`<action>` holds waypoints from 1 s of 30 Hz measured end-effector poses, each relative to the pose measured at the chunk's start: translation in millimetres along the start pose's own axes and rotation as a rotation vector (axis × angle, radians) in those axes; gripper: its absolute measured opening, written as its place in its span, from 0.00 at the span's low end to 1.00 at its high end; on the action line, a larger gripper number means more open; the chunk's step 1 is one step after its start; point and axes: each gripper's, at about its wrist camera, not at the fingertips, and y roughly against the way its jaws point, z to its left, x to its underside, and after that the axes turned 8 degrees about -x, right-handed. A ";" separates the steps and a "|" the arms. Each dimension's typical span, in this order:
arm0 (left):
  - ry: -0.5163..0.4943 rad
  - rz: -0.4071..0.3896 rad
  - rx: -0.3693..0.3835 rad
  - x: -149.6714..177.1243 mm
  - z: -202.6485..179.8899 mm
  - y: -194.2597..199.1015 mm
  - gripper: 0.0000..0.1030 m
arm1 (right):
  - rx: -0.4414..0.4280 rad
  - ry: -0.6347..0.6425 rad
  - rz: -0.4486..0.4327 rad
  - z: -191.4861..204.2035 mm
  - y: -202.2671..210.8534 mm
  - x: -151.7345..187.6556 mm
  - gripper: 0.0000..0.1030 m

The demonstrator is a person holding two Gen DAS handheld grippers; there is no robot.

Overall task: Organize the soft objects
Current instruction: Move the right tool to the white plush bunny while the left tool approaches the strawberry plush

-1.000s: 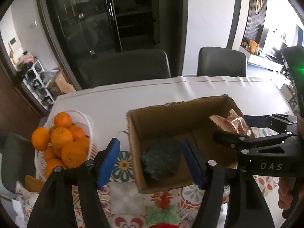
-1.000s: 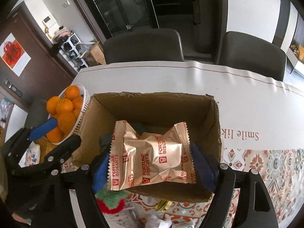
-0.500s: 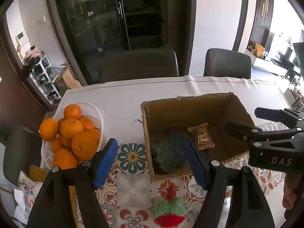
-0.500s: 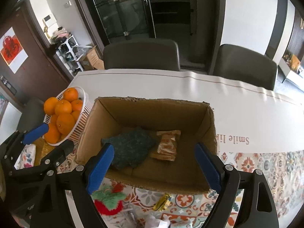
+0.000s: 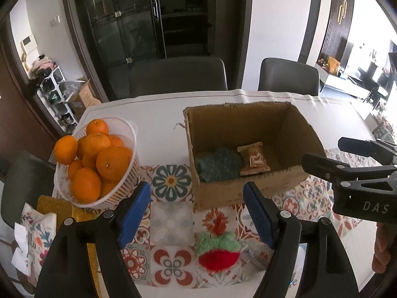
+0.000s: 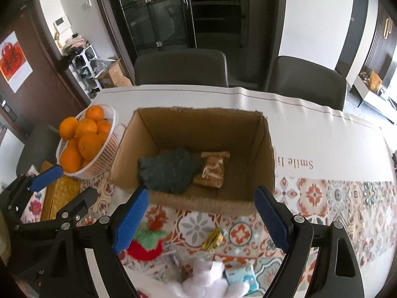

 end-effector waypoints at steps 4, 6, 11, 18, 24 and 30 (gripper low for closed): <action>-0.012 -0.001 0.001 14.1 1.1 5.9 0.76 | 0.023 0.006 0.015 4.3 3.0 15.7 0.85; -0.022 0.004 -0.004 21.1 0.5 7.5 0.76 | 0.030 -0.005 0.033 5.1 1.3 24.8 0.85; -0.046 0.035 0.016 37.5 -2.1 5.5 0.76 | 0.022 -0.030 0.075 3.6 -2.6 45.1 0.85; -0.068 0.100 0.056 56.9 -7.3 -4.7 0.76 | 0.022 -0.071 0.144 0.2 -13.7 68.3 0.85; -0.089 0.184 0.091 71.3 -15.6 -20.5 0.76 | 0.013 -0.105 0.233 -6.9 -28.8 85.3 0.85; -0.102 0.244 0.112 85.1 -21.8 -35.6 0.76 | 0.022 -0.127 0.293 -12.5 -42.6 99.0 0.85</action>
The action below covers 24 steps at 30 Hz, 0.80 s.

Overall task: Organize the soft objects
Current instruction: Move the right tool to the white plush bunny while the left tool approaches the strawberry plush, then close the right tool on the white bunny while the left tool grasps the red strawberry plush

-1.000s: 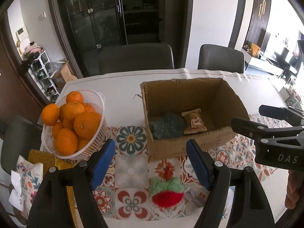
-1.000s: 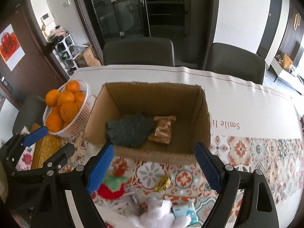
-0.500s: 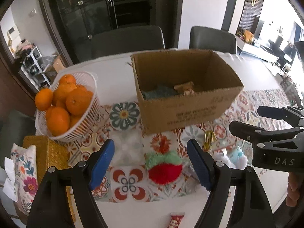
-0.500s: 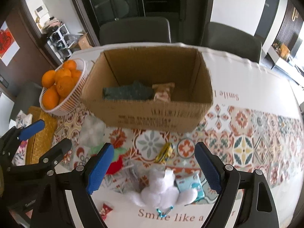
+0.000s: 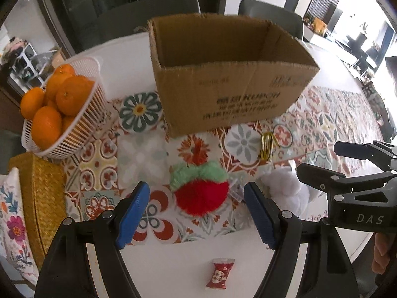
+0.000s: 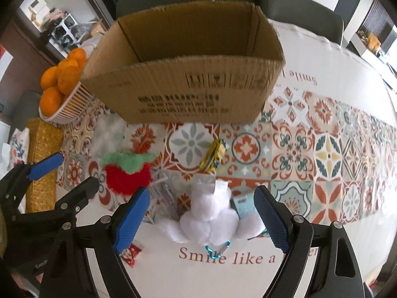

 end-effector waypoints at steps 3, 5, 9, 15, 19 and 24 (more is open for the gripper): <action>-0.011 0.026 0.003 2.4 -2.9 -9.2 0.76 | -0.009 -0.024 0.031 -5.2 -10.2 5.8 0.85; -0.014 0.042 0.004 2.8 -3.8 -16.3 0.76 | -0.018 -0.038 0.050 -7.4 -17.3 9.6 0.85; -0.032 0.075 -0.003 5.2 -6.9 -33.3 0.76 | -0.032 -0.055 0.098 -9.6 -34.9 16.9 0.83; -0.030 0.112 0.001 8.4 -6.4 -54.9 0.76 | -0.034 -0.061 0.129 -12.4 -53.5 22.4 0.79; -0.037 0.126 0.006 8.9 -8.6 -64.7 0.76 | -0.044 -0.069 0.143 -16.2 -62.3 25.0 0.75; -0.039 0.139 0.012 7.1 -10.1 -74.6 0.76 | -0.042 -0.069 0.158 -17.3 -71.6 25.7 0.68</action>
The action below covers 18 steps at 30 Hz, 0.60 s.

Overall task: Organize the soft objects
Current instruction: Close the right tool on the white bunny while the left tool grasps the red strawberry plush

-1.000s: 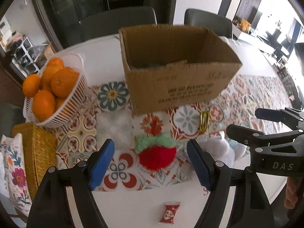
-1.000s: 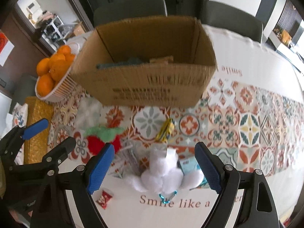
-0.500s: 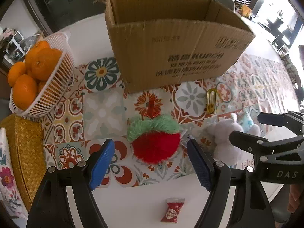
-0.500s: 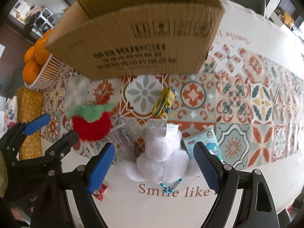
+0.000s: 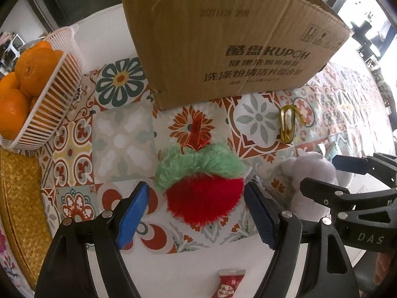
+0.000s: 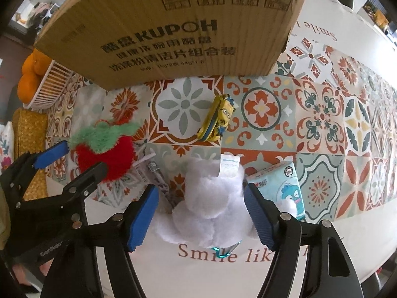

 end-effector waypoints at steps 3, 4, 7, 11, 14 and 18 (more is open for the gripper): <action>0.007 0.016 0.000 -2.2 0.6 -8.8 0.76 | 0.001 -0.005 0.017 -0.2 -7.3 -1.9 0.67; 0.010 0.022 0.003 -3.1 0.3 -12.2 0.75 | 0.002 -0.007 0.022 0.0 -9.4 -2.4 0.66; 0.015 0.044 0.001 -5.9 0.4 -22.7 0.71 | 0.021 -0.003 0.038 3.2 -18.5 -5.8 0.65; 0.039 0.073 0.027 -9.4 3.7 -34.9 0.66 | 0.041 0.006 0.041 10.3 -25.6 -10.9 0.65; 0.053 0.083 0.042 -11.5 4.7 -42.1 0.59 | 0.052 0.009 0.044 14.1 -28.8 -13.9 0.63; 0.069 0.098 0.048 -15.1 3.3 -52.6 0.47 | 0.063 0.001 0.046 11.7 -34.8 -17.0 0.57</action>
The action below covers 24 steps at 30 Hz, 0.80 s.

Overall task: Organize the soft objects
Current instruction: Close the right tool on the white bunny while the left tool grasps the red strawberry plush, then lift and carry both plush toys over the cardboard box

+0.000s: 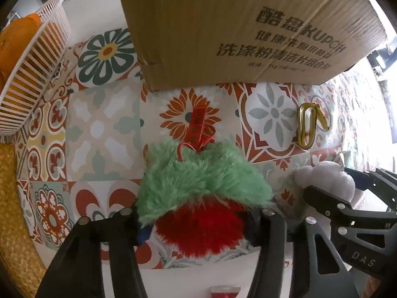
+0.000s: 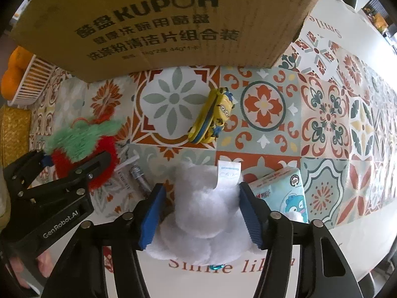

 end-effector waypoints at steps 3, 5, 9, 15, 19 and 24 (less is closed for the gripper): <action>0.000 0.005 -0.001 -1.2 -0.4 -4.6 0.39 | 0.002 -0.013 -0.005 -3.8 -3.2 -3.3 0.52; -0.005 -0.004 0.001 -0.9 -3.3 -5.4 0.38 | -0.004 -0.012 -0.009 -7.0 -2.1 -4.0 0.50; -0.036 -0.033 -0.020 3.5 -11.6 2.3 0.36 | -0.028 -0.003 -0.017 -13.4 2.6 -0.7 0.48; -0.058 -0.089 -0.015 12.2 -18.0 26.5 0.35 | -0.064 0.014 -0.042 -20.6 18.0 12.7 0.47; -0.056 -0.115 0.001 24.4 -15.9 40.1 0.35 | -0.064 0.045 -0.078 -15.9 35.9 19.1 0.47; -0.063 -0.165 0.003 39.4 -19.1 57.3 0.35 | -0.058 0.080 -0.145 -13.8 61.5 37.1 0.46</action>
